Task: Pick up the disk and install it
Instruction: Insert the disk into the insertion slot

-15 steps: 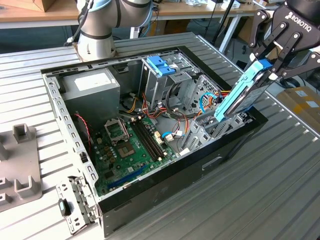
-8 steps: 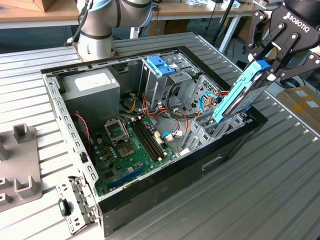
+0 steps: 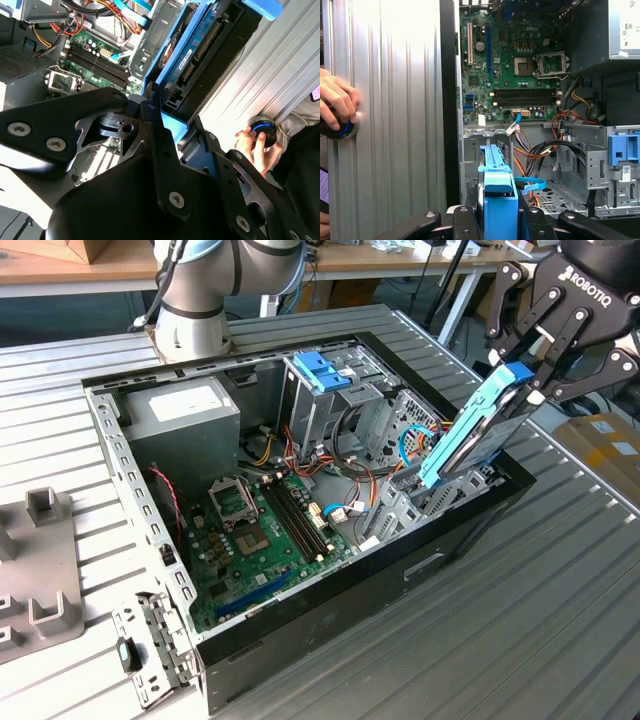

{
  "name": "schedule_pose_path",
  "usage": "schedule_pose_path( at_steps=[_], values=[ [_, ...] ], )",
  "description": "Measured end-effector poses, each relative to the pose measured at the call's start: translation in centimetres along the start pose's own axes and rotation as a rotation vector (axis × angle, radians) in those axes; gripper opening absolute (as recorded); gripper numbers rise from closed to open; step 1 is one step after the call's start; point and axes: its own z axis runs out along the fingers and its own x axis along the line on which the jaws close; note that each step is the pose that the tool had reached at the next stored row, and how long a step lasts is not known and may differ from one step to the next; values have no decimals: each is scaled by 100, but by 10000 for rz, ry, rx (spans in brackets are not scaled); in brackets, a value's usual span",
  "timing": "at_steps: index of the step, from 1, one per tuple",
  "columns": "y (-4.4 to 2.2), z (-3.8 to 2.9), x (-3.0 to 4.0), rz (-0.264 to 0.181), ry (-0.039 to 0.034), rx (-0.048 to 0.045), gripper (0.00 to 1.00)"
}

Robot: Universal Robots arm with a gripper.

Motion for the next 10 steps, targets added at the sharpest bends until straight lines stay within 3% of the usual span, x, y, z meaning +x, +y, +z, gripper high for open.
schedule_pose_path(
  at_steps=[10],
  values=[
    [22, 14, -67, 0, 0, 0, 37]
  ],
)
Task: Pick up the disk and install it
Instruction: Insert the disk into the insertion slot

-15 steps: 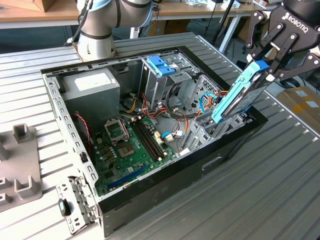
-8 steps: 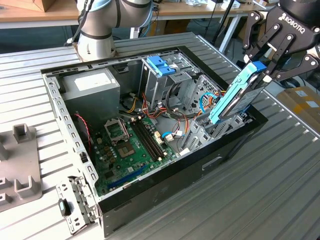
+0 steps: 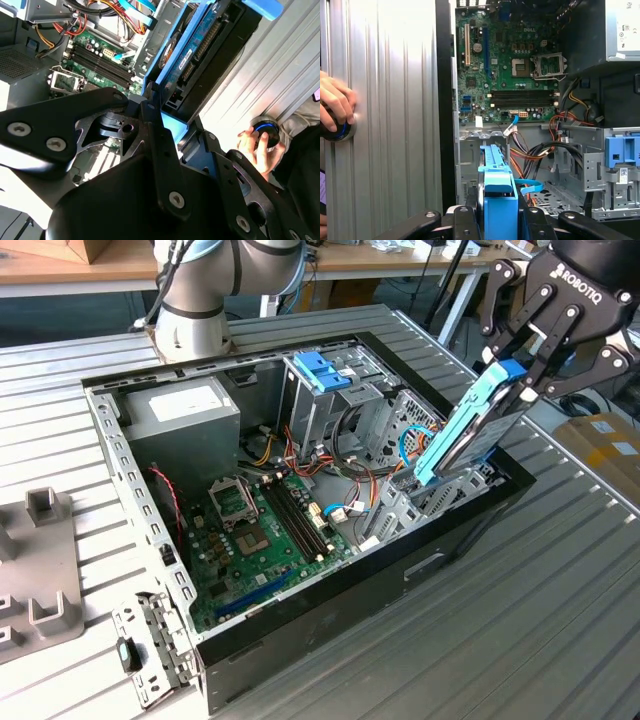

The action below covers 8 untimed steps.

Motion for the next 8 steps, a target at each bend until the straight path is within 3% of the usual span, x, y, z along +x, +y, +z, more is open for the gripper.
schedule_pose_path(
  at_steps=[8],
  values=[
    [7, 16, -44, -5, 1, 0, 37]
  ],
)
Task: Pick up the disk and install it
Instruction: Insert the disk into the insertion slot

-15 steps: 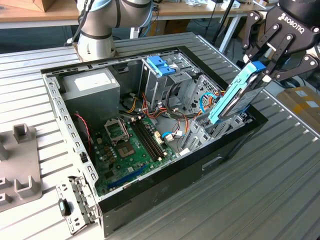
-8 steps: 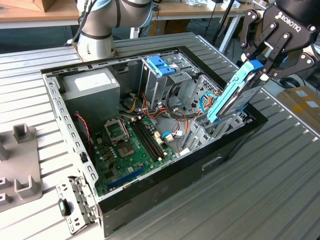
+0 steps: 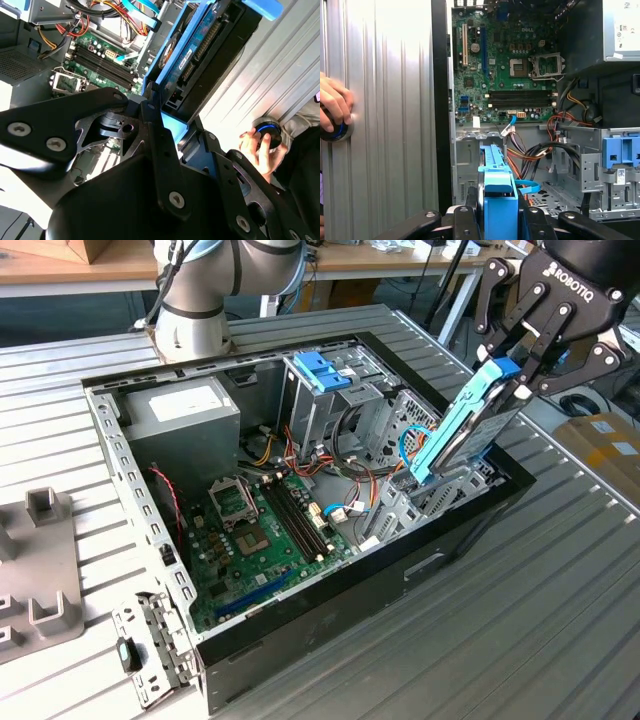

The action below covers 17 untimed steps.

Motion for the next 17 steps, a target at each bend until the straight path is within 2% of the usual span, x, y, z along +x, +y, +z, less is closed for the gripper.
schedule_pose_path(
  at_steps=[17],
  values=[
    [38, 62, -42, 0, 0, -1, 37]
  ],
)
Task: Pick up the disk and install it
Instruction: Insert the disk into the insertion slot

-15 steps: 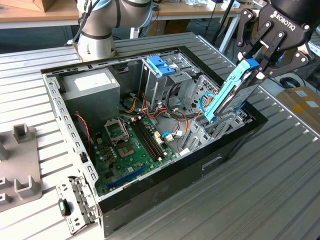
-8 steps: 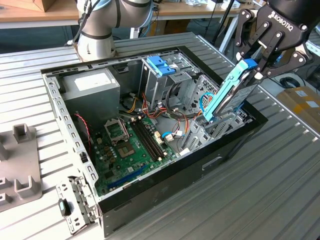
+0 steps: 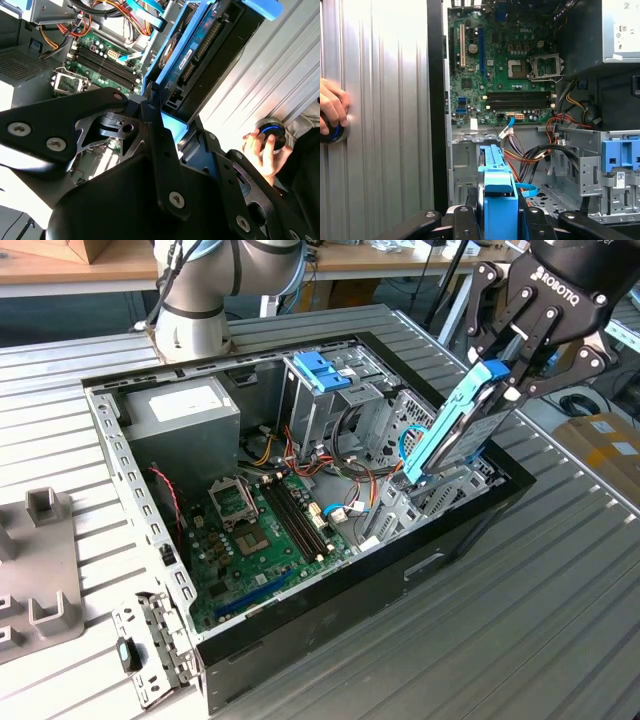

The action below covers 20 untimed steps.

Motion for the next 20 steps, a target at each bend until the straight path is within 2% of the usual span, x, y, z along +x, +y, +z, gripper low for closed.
schedule_pose_path(
  at_steps=[8, 20],
  values=[
    [8, 65, -14, 0, 1, 0, 37],
    [17, 128, -57, 0, -3, 0, 37]
  ],
)
